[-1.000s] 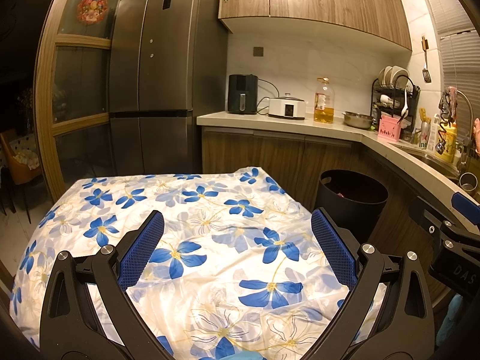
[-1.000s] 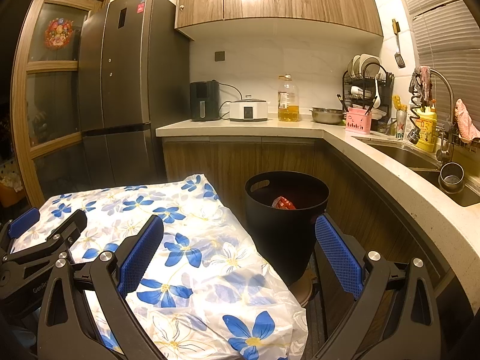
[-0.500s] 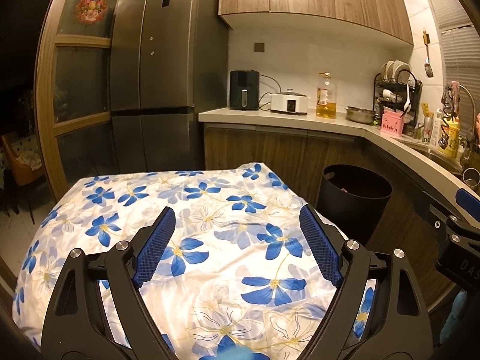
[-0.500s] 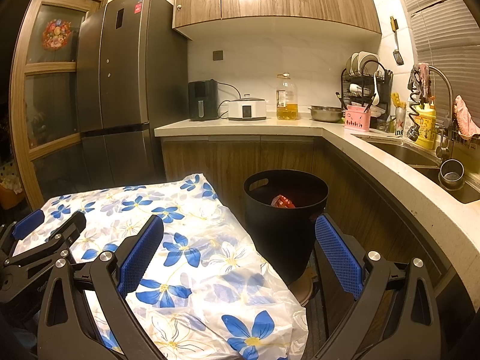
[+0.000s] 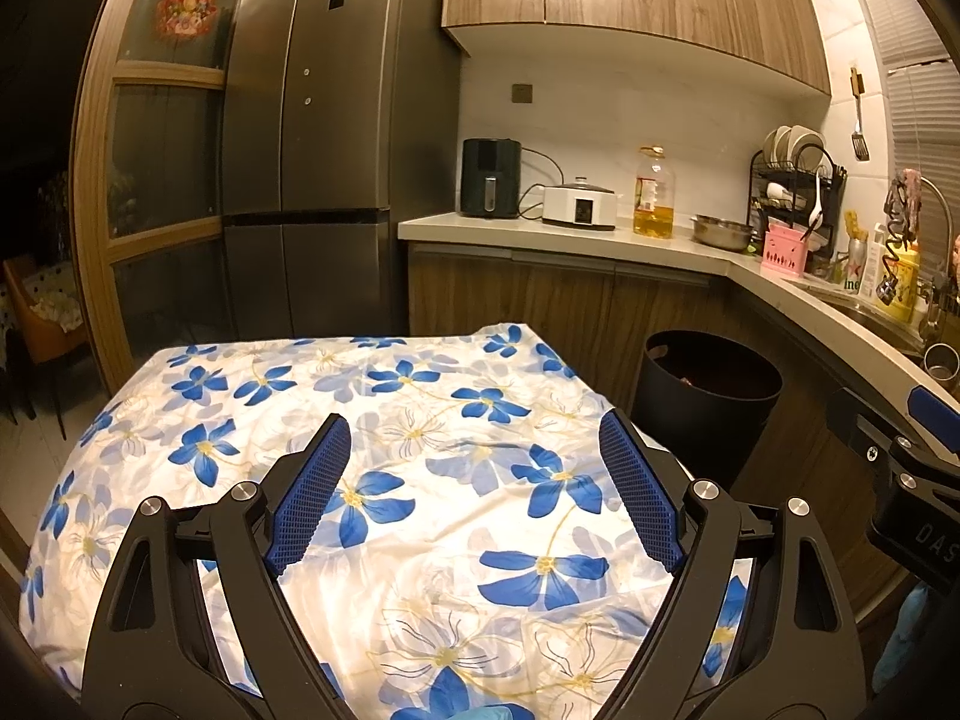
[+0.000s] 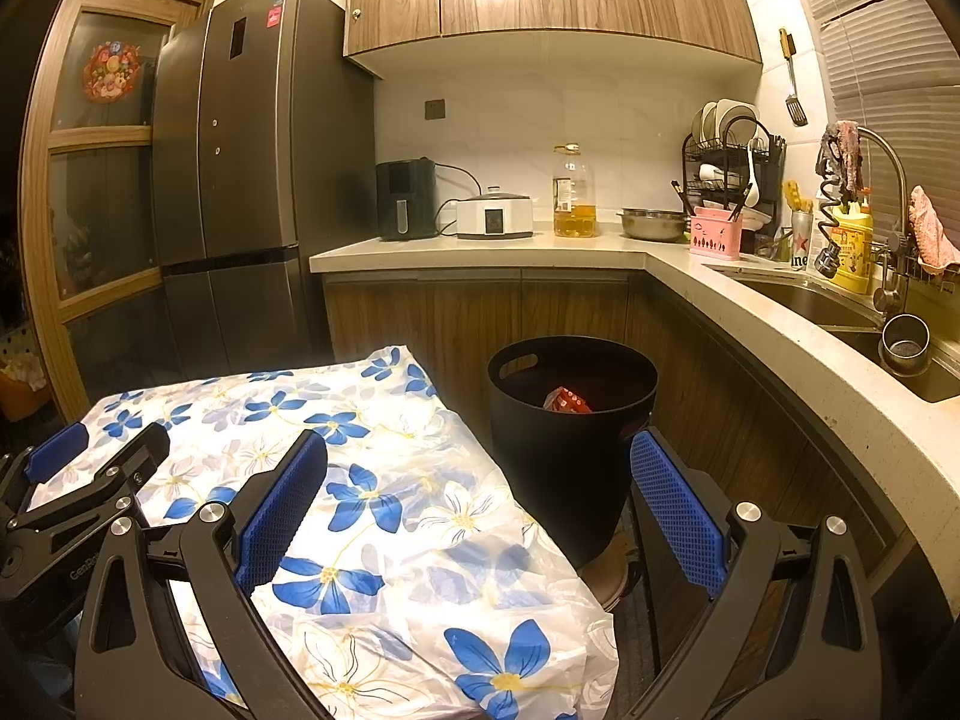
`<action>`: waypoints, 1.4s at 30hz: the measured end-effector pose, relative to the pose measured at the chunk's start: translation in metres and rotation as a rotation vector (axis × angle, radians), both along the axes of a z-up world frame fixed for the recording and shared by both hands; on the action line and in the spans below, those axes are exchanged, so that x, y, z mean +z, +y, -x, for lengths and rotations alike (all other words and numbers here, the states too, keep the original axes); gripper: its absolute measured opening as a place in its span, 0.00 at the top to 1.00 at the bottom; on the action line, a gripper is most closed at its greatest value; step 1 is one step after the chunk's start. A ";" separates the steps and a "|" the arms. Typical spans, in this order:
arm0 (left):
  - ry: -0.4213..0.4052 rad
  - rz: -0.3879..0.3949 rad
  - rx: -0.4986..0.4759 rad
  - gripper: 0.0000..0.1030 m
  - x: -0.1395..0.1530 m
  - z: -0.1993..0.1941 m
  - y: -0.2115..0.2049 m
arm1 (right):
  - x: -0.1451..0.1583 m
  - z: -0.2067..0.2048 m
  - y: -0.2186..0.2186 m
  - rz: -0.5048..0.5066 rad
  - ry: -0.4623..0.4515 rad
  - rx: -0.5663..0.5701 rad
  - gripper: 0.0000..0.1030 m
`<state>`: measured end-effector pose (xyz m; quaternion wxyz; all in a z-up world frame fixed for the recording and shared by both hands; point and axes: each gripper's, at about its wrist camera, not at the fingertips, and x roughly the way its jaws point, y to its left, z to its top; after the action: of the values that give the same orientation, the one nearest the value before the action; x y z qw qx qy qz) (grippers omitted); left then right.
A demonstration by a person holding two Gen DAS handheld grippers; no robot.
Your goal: Collect trash
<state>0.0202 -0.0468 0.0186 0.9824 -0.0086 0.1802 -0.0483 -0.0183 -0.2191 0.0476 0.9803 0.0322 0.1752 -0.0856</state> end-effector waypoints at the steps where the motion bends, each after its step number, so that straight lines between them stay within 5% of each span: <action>1: 0.001 0.001 0.000 0.19 0.000 0.000 0.000 | 0.000 0.000 0.000 0.000 0.000 0.000 0.06; 42: 0.005 0.005 0.001 0.18 -0.002 0.005 -0.002 | 0.000 0.001 0.000 -0.002 0.000 -0.001 0.06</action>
<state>0.0156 -0.0489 0.0161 0.9820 -0.0115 0.1824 -0.0481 -0.0191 -0.2193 0.0478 0.9802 0.0334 0.1754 -0.0857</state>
